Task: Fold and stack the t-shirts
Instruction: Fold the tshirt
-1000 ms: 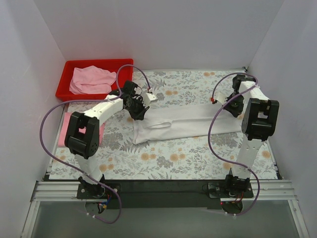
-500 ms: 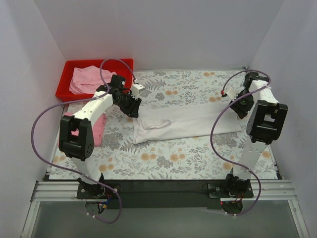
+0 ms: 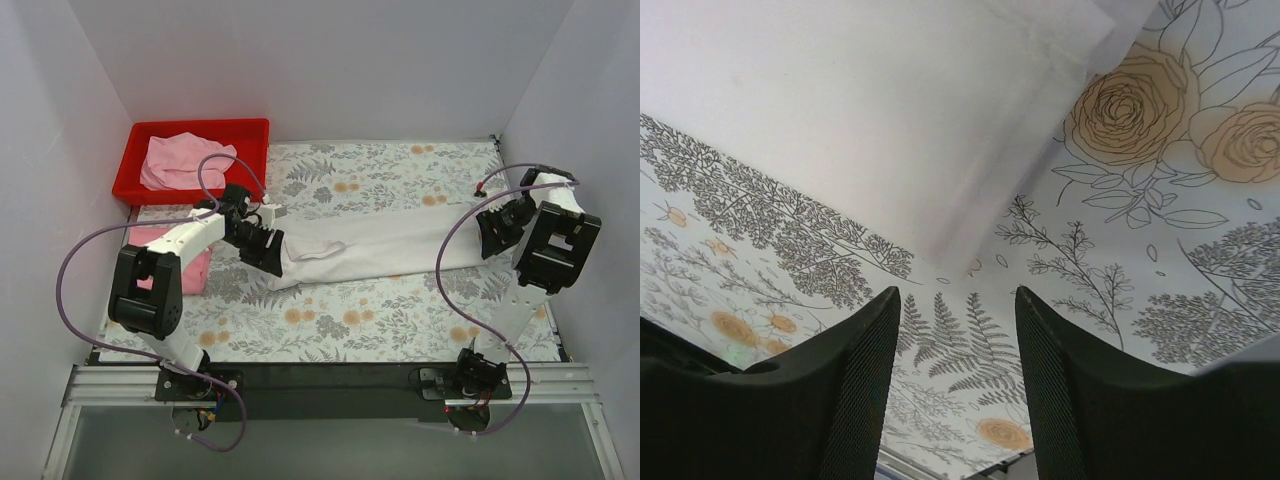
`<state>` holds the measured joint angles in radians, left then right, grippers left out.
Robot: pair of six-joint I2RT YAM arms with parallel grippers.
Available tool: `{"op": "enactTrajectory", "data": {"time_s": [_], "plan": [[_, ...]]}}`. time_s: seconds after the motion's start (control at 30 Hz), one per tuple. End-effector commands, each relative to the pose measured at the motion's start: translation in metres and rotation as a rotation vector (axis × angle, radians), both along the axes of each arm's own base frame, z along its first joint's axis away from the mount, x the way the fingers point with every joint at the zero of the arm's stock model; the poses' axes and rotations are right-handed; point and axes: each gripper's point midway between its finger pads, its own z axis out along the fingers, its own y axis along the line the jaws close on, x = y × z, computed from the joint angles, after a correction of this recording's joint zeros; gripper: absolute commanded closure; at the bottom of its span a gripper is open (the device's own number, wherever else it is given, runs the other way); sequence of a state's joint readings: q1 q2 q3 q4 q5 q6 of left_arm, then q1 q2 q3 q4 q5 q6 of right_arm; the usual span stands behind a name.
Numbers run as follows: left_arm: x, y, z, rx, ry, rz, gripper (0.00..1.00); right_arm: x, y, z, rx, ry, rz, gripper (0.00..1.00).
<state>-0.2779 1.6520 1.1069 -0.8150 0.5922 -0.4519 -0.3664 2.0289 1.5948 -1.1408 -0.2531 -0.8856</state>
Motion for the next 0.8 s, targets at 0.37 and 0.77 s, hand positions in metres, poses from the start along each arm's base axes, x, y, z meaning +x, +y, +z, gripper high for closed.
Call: {"op": "enactTrajectory", "data": {"time_s": [0.37, 0.77], "plan": [[0.009, -0.006, 0.001, -0.030, -0.023, 0.023, 0.48, 0.021, 0.012, -0.007, 0.177, 0.033, -0.151, 0.44], [0.081, -0.024, 0.035, -0.022, -0.256, -0.063, 0.49, 0.078, 0.013, 0.021, 0.104, -0.174, 0.057, 0.45]]}}
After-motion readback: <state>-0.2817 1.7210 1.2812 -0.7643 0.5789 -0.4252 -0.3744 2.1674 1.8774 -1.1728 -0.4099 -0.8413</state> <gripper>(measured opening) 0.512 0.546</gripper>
